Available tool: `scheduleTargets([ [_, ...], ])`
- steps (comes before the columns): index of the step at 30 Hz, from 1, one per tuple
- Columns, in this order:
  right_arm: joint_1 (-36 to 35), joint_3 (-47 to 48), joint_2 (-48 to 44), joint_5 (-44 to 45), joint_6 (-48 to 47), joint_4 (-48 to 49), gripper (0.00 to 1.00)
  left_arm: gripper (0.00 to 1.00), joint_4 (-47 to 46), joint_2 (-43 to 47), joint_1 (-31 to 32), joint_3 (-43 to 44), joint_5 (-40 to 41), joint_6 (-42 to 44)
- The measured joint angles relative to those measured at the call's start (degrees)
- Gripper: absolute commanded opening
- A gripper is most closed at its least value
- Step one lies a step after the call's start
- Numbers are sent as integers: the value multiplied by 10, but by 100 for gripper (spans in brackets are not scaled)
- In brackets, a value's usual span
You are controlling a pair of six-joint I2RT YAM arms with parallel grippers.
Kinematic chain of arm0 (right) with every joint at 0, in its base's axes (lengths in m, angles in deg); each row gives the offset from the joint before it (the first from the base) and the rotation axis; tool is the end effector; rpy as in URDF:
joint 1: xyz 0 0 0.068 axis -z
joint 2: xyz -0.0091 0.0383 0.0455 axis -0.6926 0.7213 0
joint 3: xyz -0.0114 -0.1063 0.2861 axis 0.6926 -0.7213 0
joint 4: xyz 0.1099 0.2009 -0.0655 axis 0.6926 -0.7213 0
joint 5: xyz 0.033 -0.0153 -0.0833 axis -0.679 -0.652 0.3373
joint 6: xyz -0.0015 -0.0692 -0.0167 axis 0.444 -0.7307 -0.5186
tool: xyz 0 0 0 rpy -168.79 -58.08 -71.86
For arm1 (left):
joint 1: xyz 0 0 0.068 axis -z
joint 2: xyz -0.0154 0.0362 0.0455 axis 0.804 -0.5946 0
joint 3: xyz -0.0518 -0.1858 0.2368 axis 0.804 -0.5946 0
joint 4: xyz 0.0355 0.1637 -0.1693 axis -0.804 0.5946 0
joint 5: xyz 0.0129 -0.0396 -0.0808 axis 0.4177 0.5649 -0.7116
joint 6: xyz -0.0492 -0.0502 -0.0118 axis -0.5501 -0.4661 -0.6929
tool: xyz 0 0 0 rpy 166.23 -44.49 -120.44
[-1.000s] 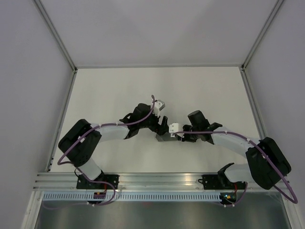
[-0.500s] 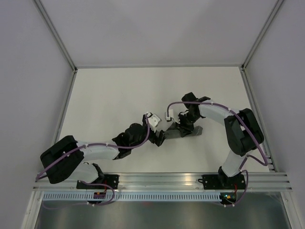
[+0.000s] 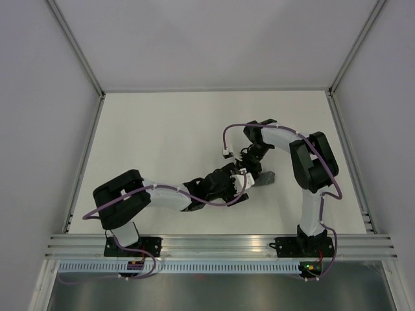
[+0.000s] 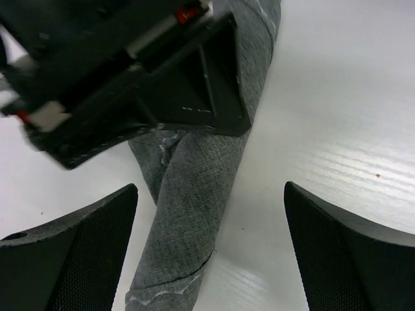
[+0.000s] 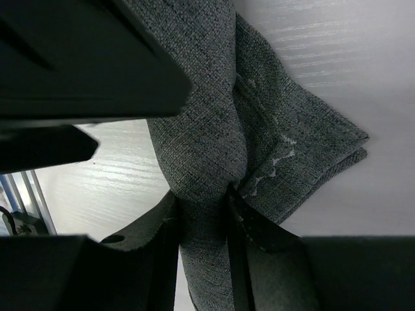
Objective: Fold the napkin, place the utensils inside, and roll it up
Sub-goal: Roll the napkin with the utensil
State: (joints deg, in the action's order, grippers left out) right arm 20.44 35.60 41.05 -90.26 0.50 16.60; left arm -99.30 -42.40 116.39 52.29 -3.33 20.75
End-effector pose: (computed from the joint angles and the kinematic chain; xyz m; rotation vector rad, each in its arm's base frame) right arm 0.2983 0.1645 0.1757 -1.9053 2.2643 0.9204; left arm 0.1628 -0.3040 0.2110 1.2529 1.6207 -0.4017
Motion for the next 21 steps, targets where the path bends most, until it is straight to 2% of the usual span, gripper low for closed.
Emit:
scheduleTargets([
  [6, 4, 19, 20, -5, 1, -18, 24, 94, 23, -65, 2, 28, 16, 50],
  [13, 6, 32, 32, -10, 1, -31, 23, 84, -3, -96, 3, 49, 59, 83],
  [16, 8, 41, 40, -13, 2, -40, 23, 74, -4, -106, 8, 57, 65, 93],
  [17, 8, 43, 42, -13, 1, -43, 24, 66, -3, -110, 10, 60, 67, 95],
  [21, 9, 53, 50, -16, 1, -53, 25, 48, 11, -123, 13, 75, 59, 97],
])
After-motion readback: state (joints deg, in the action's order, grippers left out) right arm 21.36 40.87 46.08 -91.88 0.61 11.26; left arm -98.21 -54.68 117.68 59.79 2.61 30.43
